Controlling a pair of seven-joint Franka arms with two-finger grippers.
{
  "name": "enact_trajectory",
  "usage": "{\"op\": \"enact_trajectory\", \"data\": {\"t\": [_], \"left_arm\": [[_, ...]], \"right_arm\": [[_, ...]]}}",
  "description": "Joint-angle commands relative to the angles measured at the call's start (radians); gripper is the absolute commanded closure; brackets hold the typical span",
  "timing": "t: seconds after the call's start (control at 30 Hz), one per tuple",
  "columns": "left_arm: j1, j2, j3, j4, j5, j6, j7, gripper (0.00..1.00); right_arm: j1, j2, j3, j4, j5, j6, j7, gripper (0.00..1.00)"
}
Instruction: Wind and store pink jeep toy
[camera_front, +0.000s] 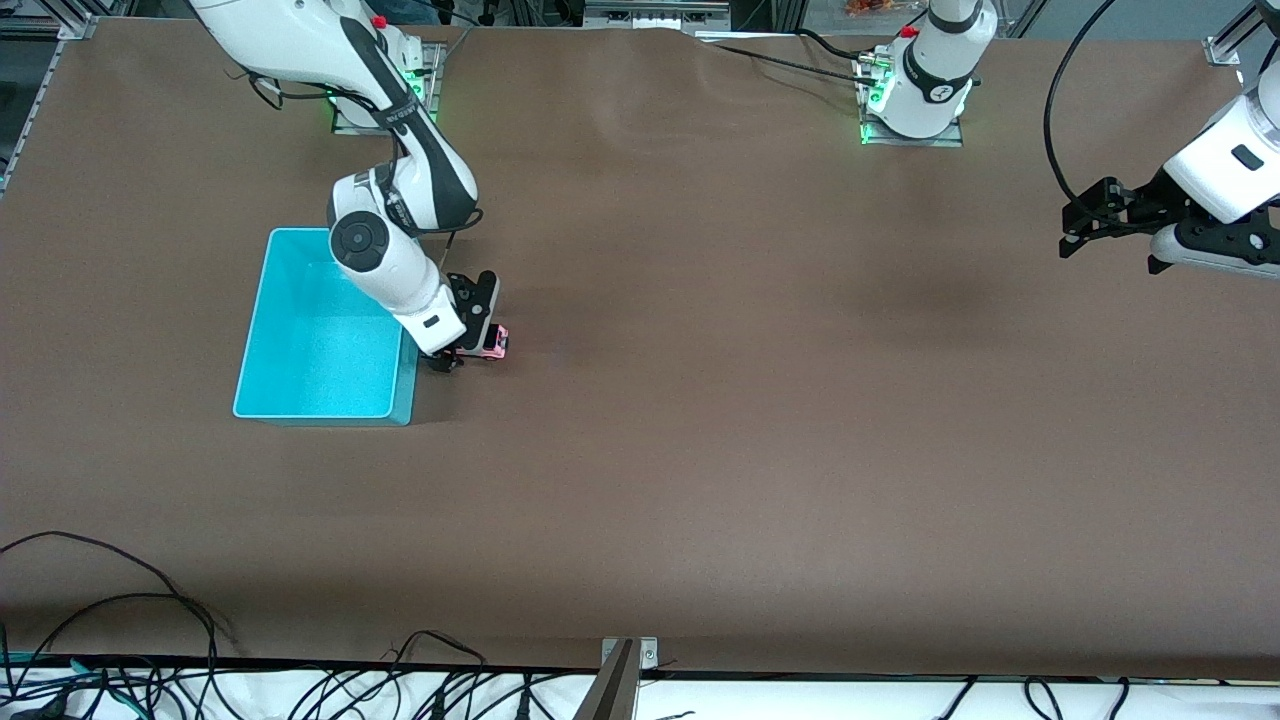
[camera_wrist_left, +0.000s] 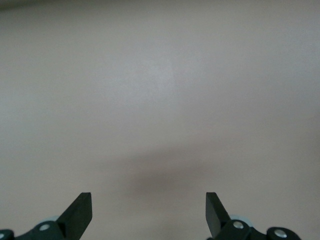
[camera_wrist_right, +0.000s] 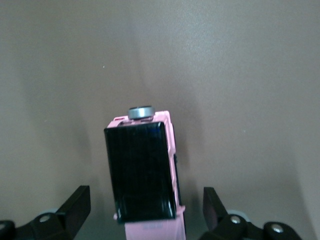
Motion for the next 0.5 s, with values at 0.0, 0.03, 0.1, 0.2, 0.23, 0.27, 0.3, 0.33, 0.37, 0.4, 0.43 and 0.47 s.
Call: {"op": "enact_trajectory", "data": {"t": [0.0, 0.03, 0.1, 0.2, 0.23, 0.27, 0.3, 0.33, 0.37, 0.4, 0.43, 0.47], "left_arm": [[0.002, 0.015, -0.008, 0.036, 0.020, -0.027, -0.011, 0.00], [0.002, 0.015, -0.008, 0.036, 0.020, -0.027, -0.011, 0.00], [0.002, 0.015, -0.008, 0.036, 0.020, -0.027, -0.011, 0.00], [0.002, 0.015, -0.007, 0.036, 0.020, -0.028, -0.011, 0.00], [0.002, 0.015, -0.007, 0.036, 0.020, -0.028, -0.011, 0.00], [0.002, 0.016, -0.007, 0.038, 0.020, -0.028, -0.011, 0.00], [0.002, 0.015, -0.007, 0.038, 0.020, -0.028, -0.011, 0.00], [0.002, 0.015, -0.007, 0.038, 0.020, -0.028, -0.013, 0.00], [0.002, 0.015, -0.007, 0.038, 0.020, -0.028, -0.011, 0.00], [0.002, 0.015, -0.007, 0.039, 0.020, -0.028, -0.011, 0.00], [0.002, 0.016, -0.007, 0.039, 0.020, -0.028, -0.011, 0.00], [0.002, 0.016, -0.007, 0.041, 0.020, -0.028, -0.013, 0.00]], "right_arm": [[0.013, 0.028, 0.002, -0.004, 0.008, 0.059, -0.020, 0.19], [0.014, 0.031, 0.002, -0.004, 0.006, 0.063, -0.020, 0.26], [0.014, 0.034, 0.000, 0.000, 0.002, 0.063, -0.023, 0.38], [0.014, 0.031, 0.000, 0.003, 0.000, 0.060, -0.067, 0.60], [0.013, 0.028, -0.001, 0.003, 0.000, 0.057, -0.089, 0.69], [0.013, 0.026, -0.003, 0.004, 0.000, 0.057, -0.103, 0.75], [0.013, 0.023, -0.005, 0.007, 0.000, 0.056, -0.115, 0.80], [0.010, 0.022, -0.006, 0.012, 0.000, 0.056, -0.123, 0.84], [0.010, 0.019, -0.006, 0.016, 0.000, 0.052, -0.129, 0.85], [0.010, 0.006, -0.006, 0.019, 0.000, 0.049, -0.130, 0.87], [0.010, -0.001, -0.006, 0.021, 0.000, 0.043, -0.130, 0.88], [0.010, -0.009, -0.006, 0.024, 0.000, 0.031, -0.130, 0.88]]}}
